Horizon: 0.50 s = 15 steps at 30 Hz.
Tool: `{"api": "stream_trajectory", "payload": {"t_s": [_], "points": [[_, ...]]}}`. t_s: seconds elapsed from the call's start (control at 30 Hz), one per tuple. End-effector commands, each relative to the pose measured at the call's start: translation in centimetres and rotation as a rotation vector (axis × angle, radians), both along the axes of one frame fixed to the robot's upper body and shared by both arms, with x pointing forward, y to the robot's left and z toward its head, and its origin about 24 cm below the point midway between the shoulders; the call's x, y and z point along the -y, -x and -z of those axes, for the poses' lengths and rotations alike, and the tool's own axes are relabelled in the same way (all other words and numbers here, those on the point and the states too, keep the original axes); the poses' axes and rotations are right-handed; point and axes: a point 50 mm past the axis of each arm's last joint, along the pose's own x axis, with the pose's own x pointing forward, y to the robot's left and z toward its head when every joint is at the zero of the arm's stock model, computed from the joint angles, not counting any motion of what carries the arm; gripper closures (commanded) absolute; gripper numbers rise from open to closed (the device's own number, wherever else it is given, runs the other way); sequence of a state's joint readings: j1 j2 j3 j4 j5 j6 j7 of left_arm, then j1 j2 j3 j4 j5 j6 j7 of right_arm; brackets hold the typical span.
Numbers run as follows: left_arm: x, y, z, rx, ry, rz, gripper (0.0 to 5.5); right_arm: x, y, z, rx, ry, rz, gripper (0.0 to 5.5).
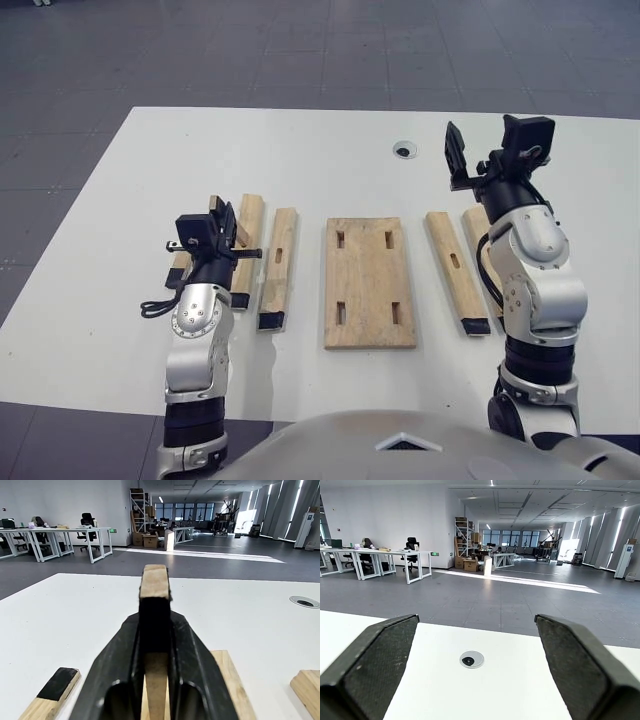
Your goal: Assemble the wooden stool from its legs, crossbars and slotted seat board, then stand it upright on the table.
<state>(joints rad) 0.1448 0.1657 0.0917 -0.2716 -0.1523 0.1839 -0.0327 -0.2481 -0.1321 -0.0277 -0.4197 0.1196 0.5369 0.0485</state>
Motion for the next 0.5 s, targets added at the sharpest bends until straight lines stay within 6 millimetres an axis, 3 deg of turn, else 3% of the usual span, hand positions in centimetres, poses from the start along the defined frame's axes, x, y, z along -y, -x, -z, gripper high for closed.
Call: {"api": "stream_trajectory", "payload": {"t_s": [0.03, 0.23, 0.33, 0.5], "points": [[1.1, 0.0, 1.2, -0.101, 0.02, 0.03, 5.08, -0.1, -0.3, -0.2, 0.002, 0.002, 0.002, 1.23], [0.3, 0.8, 2.3, -0.162, -0.036, 0.004, 5.08, -0.2, -0.3, -0.2, 0.005, 0.0, 0.004, 1.23], [0.0, 0.3, 1.6, -0.138, -0.047, -0.009, 5.08, -0.3, -0.3, -0.2, 0.004, 0.0, 0.002, 1.23], [0.2, -0.7, -0.5, -0.067, -0.04, -0.009, 4.08, -0.3, -0.3, -0.2, 0.004, 0.0, 0.001, 1.23]]}}
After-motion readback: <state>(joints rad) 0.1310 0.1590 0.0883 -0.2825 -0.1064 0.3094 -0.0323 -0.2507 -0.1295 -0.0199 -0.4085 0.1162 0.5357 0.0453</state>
